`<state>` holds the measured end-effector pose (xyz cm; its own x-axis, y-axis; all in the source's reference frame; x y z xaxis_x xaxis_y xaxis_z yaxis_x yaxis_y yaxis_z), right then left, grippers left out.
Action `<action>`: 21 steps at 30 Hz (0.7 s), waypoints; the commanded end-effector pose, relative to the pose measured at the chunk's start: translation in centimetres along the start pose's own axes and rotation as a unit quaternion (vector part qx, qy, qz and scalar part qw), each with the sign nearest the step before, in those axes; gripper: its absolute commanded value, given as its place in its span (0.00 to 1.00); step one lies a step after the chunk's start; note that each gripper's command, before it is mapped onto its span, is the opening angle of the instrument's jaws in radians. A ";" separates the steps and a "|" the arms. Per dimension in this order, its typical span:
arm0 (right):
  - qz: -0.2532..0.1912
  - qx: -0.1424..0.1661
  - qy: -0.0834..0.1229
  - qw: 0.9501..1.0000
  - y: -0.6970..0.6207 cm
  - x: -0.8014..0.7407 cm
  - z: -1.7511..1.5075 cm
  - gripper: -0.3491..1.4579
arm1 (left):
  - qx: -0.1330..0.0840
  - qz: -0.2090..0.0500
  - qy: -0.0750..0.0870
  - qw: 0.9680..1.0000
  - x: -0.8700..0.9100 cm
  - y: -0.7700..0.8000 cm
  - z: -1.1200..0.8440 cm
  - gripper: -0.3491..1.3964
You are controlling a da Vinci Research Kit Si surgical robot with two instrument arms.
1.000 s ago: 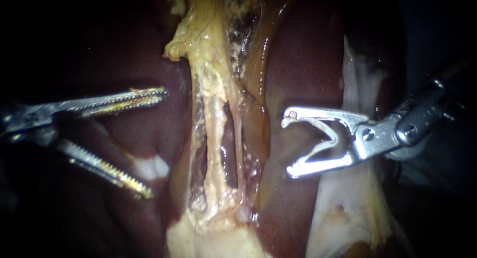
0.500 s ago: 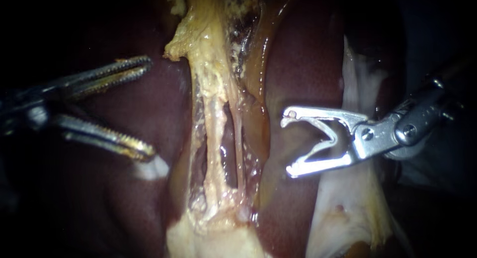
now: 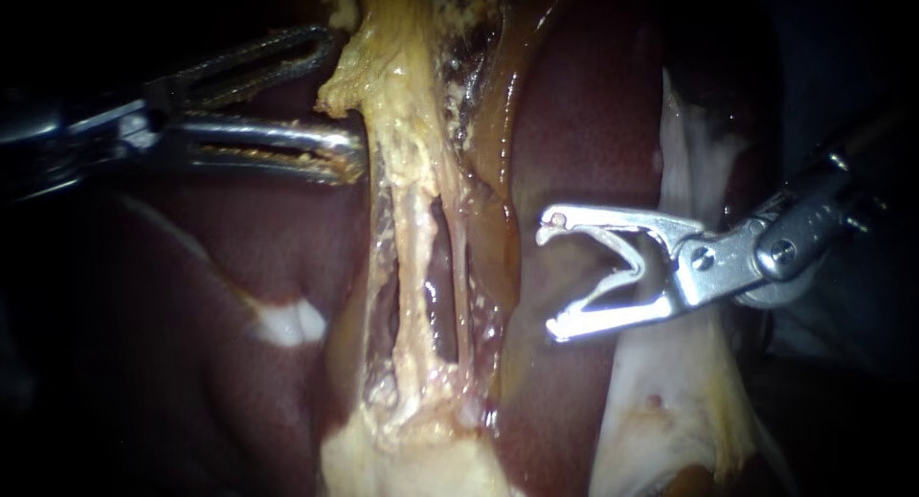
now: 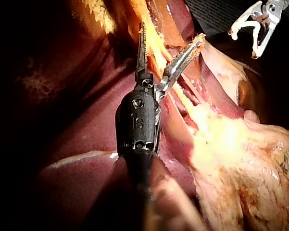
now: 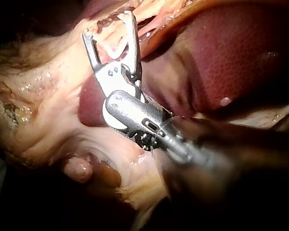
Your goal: Grabbing gallbladder
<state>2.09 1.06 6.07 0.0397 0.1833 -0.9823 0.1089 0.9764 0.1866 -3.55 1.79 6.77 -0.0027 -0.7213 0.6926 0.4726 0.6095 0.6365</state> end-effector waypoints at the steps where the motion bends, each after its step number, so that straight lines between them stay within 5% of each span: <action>1: 0.000 0.000 0.000 1.000 0.00 0.00 0.00 0.53 | -0.005 -0.001 -0.001 1.000 0.02 0.03 0.02 0.60; 11: 0.000 0.001 0.001 1.000 -0.02 0.02 -0.02 0.53 | -0.041 -0.033 0.003 0.999 0.08 0.24 0.13 0.49; 21: 0.000 0.002 0.001 1.000 -0.03 0.04 -0.03 0.53 | -0.052 -0.041 0.005 0.998 0.14 0.28 0.04 0.52</action>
<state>2.07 1.04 6.03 0.0376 0.1832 -0.9824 0.1124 0.9760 0.1863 -3.46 1.87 7.08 -0.0339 -0.7730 0.6335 0.5634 0.5088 0.6510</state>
